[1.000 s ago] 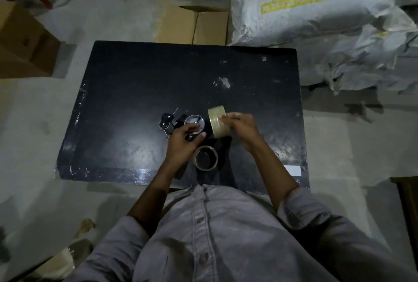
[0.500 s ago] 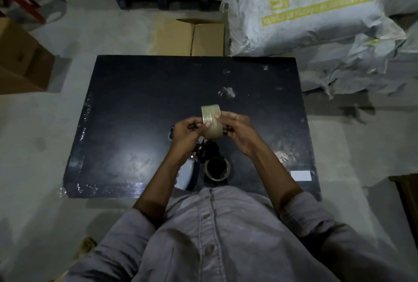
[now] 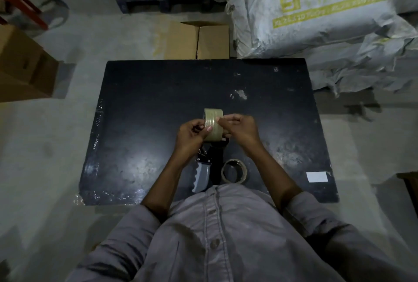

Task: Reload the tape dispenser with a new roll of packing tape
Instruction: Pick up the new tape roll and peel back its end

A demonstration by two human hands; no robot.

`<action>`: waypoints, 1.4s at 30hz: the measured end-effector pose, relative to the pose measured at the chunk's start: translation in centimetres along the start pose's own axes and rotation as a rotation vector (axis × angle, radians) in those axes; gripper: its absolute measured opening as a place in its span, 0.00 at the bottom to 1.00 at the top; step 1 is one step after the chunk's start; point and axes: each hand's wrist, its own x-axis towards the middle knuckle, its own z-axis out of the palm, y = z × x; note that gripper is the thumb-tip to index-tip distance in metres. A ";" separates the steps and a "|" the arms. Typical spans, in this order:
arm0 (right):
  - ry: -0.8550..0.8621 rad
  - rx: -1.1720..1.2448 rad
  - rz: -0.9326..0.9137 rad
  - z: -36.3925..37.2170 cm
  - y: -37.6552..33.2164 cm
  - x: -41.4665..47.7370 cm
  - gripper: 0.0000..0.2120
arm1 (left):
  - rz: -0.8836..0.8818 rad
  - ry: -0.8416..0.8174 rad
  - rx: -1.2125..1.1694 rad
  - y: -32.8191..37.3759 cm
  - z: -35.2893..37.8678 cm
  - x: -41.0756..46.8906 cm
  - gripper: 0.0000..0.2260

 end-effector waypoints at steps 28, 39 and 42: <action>0.072 -0.376 -0.619 1.3 0.4 -0.5 0.06 | 0.351 -0.037 0.362 0.9 -2.3 1.2 0.09; 0.074 -0.321 -0.562 1.9 -0.6 -1.3 0.12 | 0.559 0.021 0.476 1.7 -2.3 0.4 0.07; 0.083 -0.265 -0.591 1.9 -1.4 -1.7 0.10 | 0.607 0.036 0.514 1.7 -2.5 0.3 0.08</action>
